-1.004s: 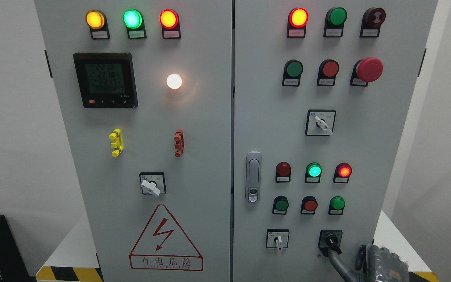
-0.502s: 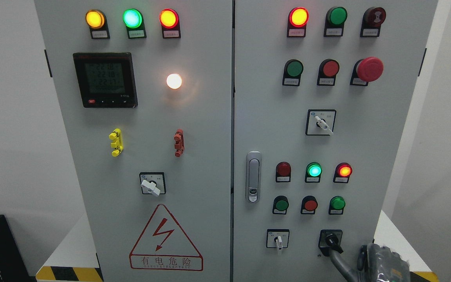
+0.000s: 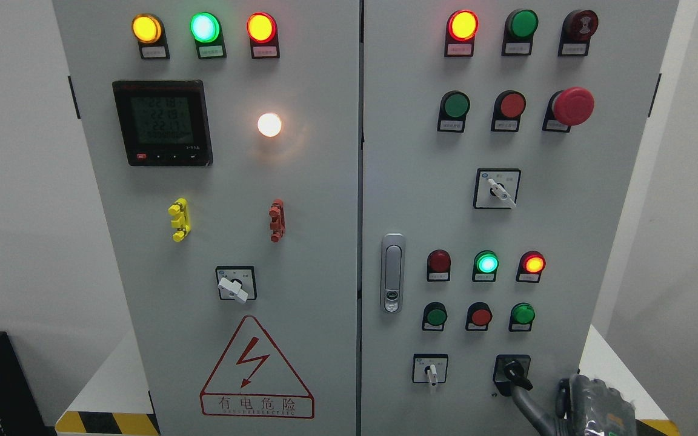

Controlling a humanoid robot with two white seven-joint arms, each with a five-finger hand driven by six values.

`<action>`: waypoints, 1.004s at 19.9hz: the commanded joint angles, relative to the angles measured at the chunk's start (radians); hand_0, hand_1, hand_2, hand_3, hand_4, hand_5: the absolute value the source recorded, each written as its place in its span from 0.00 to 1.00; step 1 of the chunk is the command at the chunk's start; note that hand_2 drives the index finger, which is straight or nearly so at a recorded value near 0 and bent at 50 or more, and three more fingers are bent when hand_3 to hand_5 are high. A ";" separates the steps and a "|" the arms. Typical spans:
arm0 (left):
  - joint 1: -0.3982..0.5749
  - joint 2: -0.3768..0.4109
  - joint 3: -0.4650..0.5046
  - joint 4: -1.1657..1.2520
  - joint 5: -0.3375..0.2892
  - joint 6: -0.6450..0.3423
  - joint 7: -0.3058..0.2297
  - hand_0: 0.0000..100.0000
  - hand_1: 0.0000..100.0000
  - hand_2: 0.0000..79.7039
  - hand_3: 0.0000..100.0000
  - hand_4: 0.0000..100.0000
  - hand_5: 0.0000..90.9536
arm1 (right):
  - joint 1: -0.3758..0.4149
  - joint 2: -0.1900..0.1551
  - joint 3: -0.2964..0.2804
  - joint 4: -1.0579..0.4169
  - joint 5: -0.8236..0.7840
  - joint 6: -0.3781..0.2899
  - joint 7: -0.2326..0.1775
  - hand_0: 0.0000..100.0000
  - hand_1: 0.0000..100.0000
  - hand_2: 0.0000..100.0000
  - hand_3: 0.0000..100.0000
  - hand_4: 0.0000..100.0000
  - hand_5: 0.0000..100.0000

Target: Flip black knob to close circuit

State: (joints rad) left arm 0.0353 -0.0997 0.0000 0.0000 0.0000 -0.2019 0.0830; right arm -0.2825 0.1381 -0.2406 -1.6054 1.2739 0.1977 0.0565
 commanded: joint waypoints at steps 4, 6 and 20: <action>0.000 0.000 -0.021 0.021 -0.021 -0.001 0.000 0.12 0.56 0.00 0.00 0.00 0.00 | -0.004 -0.002 -0.003 -0.005 -0.004 0.000 -0.003 0.00 0.06 0.77 0.93 0.78 0.80; 0.000 0.000 -0.021 0.021 -0.021 0.001 0.000 0.12 0.56 0.00 0.00 0.00 0.00 | -0.003 0.000 0.000 -0.019 -0.004 0.000 -0.001 0.00 0.06 0.77 0.93 0.78 0.80; 0.000 0.000 -0.021 0.021 -0.021 0.001 0.001 0.12 0.56 0.00 0.00 0.00 0.00 | 0.023 0.002 0.049 -0.022 -0.016 -0.012 -0.001 0.00 0.06 0.77 0.93 0.78 0.80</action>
State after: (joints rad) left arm 0.0353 -0.0997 0.0000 0.0000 0.0000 -0.2077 0.0833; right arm -0.2688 0.1384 -0.2172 -1.6228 1.2593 0.1910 0.0583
